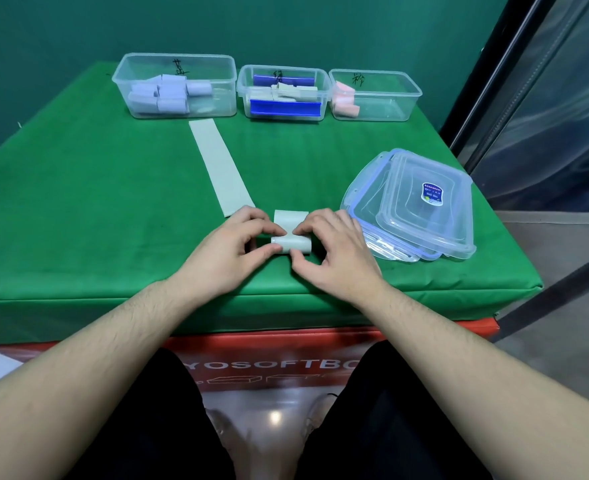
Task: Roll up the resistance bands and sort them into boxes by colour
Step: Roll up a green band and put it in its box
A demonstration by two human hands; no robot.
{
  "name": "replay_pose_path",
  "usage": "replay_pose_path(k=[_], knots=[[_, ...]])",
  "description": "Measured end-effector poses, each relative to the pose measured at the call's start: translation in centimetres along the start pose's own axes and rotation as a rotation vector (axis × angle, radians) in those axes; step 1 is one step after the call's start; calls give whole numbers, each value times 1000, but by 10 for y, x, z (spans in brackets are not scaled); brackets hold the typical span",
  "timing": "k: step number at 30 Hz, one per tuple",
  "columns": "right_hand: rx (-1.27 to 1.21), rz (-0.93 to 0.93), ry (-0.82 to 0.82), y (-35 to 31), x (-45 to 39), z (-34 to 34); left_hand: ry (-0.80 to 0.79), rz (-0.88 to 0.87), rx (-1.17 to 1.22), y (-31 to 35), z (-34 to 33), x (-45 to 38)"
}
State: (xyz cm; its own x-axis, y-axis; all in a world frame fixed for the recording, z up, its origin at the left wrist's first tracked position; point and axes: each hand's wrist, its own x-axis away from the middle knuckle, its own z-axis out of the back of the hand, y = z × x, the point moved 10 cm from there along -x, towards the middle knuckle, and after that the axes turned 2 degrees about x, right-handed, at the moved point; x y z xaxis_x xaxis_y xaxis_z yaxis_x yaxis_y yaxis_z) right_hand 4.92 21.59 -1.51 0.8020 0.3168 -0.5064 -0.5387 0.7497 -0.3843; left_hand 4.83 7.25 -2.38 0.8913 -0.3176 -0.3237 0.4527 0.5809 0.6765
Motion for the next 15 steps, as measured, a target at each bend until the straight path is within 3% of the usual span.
replay_pose_path(k=[15], knots=[[37,2,24,1,0,0,22,-11,-87,2,4,-7]])
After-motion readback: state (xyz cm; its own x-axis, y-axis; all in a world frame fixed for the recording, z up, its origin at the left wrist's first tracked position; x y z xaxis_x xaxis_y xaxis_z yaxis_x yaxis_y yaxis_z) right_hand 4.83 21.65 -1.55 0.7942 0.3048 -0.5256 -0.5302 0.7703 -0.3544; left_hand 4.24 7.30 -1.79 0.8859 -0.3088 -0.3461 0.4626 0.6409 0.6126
